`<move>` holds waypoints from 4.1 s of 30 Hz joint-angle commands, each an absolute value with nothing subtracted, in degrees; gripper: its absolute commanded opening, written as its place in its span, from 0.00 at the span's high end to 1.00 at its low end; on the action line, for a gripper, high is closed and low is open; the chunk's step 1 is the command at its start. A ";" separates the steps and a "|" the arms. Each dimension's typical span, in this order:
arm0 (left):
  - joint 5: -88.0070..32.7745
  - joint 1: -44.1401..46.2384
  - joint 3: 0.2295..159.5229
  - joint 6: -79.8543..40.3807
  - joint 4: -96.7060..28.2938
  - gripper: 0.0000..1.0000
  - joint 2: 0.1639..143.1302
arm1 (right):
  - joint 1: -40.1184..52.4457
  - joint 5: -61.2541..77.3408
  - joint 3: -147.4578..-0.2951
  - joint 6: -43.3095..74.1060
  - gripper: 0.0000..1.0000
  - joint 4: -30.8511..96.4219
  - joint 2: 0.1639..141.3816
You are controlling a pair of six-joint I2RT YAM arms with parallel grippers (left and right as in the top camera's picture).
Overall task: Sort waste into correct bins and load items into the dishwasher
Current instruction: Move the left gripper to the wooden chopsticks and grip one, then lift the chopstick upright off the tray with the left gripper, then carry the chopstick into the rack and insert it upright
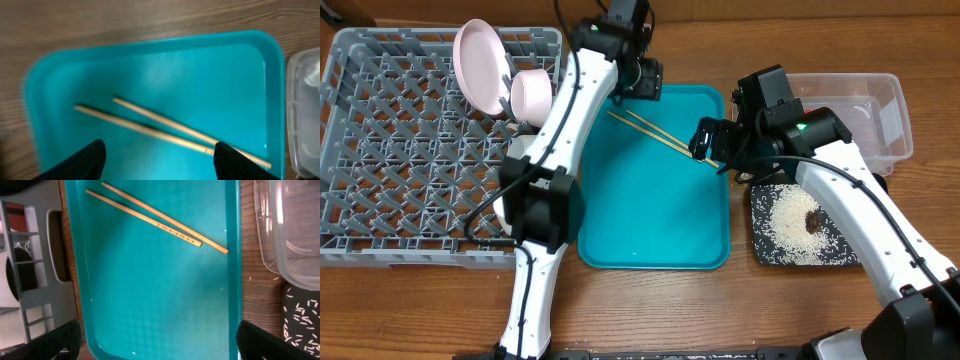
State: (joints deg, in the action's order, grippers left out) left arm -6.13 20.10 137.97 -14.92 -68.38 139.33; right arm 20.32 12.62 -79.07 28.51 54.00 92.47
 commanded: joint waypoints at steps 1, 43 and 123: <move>-10.79 21.34 137.71 -20.60 -67.88 0.30 142.91 | 20.56 12.01 -80.62 28.49 0.00 53.87 91.57; -0.62 27.57 137.69 -39.48 -68.18 0.34 150.67 | 20.56 12.01 -80.62 28.49 0.00 53.87 91.57; 0.01 22.09 150.28 -8.51 -96.82 0.96 123.02 | 20.56 12.01 -80.62 28.49 0.00 53.87 91.57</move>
State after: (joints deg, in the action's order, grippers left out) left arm -3.27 21.76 156.00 -10.63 -96.66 129.95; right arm 20.32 12.62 -79.07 28.47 54.04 92.47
